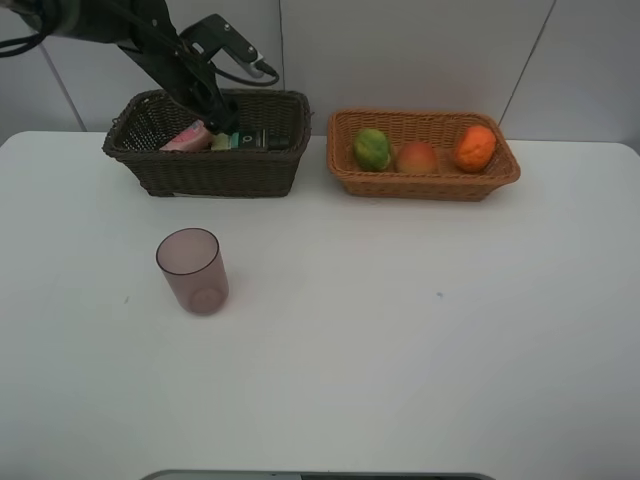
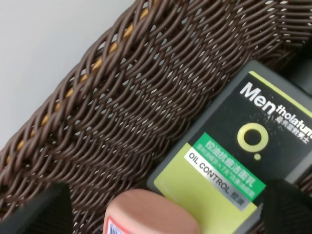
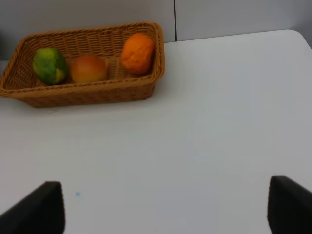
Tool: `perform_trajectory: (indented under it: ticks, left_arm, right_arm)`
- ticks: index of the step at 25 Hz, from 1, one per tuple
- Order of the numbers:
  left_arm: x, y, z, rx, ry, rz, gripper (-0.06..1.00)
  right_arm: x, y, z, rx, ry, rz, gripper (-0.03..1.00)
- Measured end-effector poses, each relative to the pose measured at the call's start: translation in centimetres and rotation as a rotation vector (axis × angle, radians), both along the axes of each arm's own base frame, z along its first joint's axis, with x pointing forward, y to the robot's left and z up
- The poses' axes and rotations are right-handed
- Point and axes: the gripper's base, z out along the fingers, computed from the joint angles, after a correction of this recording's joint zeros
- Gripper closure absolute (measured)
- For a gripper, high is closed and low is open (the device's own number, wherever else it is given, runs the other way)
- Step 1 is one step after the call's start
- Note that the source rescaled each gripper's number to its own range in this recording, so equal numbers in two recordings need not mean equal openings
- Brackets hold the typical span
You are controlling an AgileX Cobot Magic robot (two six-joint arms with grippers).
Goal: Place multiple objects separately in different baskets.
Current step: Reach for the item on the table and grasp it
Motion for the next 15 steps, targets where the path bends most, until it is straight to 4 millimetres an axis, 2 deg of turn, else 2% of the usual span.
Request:
perform_trajectory:
  ticks: [6, 12, 15]
  left_arm:
    - [-1.8, -0.3, 2.8, -0.088, 0.104, 0.115, -0.06]
    - [-4.2, -1.2, 4.6, -0.098, 0.245, 0.186, -0.06]
    - [-5.4, -1.0, 5.2, -0.102, 0.282, 0.215, -0.06]
  right_arm:
    - [0.0, 0.0, 0.0, 0.0, 0.0, 0.0, 0.19]
    - [0.0, 0.0, 0.0, 0.0, 0.0, 0.0, 0.19]
    - [0.0, 0.0, 0.0, 0.0, 0.0, 0.0, 0.19]
